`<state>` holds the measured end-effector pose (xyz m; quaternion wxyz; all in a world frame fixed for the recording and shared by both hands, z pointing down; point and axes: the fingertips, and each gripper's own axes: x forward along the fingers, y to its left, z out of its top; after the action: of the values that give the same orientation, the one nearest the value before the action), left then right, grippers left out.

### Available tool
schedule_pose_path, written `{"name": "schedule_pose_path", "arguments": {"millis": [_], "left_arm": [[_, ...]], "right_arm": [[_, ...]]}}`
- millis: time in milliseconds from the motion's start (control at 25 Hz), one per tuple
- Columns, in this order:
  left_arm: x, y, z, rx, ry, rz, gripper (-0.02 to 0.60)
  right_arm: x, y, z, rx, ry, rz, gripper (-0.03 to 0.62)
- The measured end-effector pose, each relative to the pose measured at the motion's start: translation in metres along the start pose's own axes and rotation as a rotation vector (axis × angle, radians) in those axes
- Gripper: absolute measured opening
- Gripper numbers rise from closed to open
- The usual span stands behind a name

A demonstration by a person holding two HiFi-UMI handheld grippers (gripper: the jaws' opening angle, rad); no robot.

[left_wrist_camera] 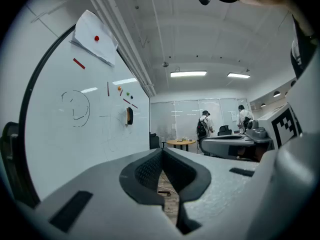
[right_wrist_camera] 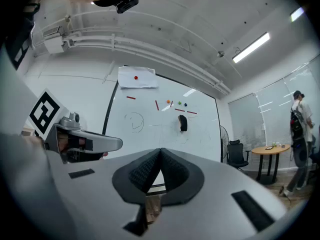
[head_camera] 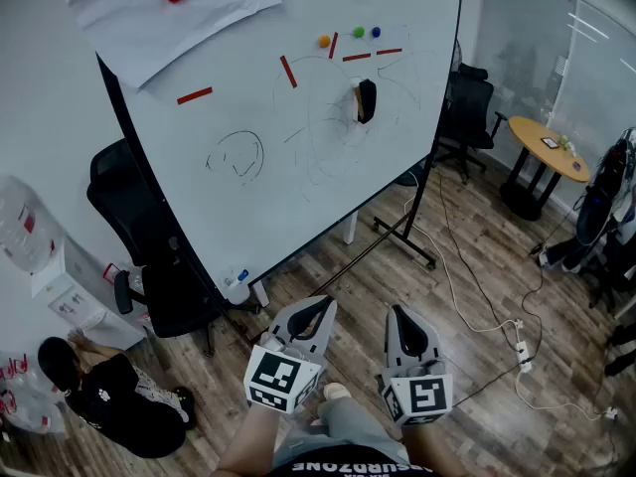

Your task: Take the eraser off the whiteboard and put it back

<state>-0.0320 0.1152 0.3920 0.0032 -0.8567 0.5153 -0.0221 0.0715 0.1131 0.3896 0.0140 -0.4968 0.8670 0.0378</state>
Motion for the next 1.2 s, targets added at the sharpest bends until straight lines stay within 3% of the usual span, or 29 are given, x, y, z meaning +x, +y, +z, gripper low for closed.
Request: {"name": "schedule_pose_path", "arguments": {"millis": [680,1200], "left_arm": [[0.006,0.017,0.003,-0.008,-0.013,-0.009,0.008],[0.053,0.054,0.001,-0.01,0.001,-0.021,0.008]], "right_arm": [[0.023,0.01,0.005,0.005,-0.032,0.026,-0.002],[0.082,-0.008,0.016,0.016,-0.059,0.038,0.0]]}}
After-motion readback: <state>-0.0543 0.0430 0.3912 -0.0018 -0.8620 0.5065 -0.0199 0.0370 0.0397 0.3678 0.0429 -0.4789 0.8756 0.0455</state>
